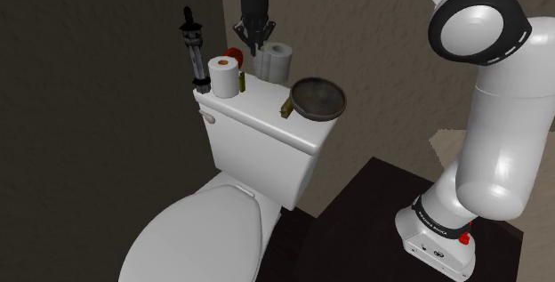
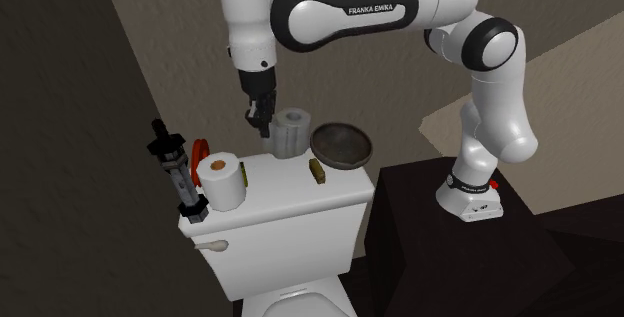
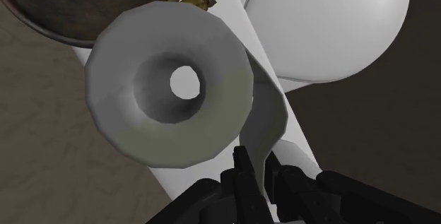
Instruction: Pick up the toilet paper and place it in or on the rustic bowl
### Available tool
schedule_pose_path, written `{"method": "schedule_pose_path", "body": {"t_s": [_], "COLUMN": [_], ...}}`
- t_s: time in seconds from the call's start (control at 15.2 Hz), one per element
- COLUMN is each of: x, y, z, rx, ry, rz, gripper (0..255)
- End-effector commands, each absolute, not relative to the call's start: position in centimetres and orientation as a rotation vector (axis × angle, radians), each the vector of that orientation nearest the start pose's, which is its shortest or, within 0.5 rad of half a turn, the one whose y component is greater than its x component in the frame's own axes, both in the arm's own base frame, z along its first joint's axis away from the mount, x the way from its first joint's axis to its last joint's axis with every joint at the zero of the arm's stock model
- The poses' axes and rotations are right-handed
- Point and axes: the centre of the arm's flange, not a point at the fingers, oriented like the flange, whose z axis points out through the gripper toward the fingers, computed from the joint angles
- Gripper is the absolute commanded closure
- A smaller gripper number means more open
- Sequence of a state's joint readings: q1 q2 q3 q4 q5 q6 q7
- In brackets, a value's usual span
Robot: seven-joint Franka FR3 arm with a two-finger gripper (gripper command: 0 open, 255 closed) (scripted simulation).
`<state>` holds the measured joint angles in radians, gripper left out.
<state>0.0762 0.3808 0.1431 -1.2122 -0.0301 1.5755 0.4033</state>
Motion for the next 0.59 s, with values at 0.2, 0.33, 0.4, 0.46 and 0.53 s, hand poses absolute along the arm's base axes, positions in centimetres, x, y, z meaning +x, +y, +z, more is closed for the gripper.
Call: {"method": "schedule_pose_path", "body": {"t_s": [0.2,0.33,0.4,0.46,0.53], "x": [65.4,65.4,65.4,64.2,63.1], "y": [12.4,12.4,12.4,11.7,11.0], "z": [59.1,60.2,60.6,60.7,60.9], "rx": [-3.109,-3.109,-3.109,-3.109,-3.109], "ry": [0.302,0.302,0.302,0.302,0.302], "rz": [0.031,0.031,0.031,0.031,0.031], "gripper": [255,255,255,255,255]}}
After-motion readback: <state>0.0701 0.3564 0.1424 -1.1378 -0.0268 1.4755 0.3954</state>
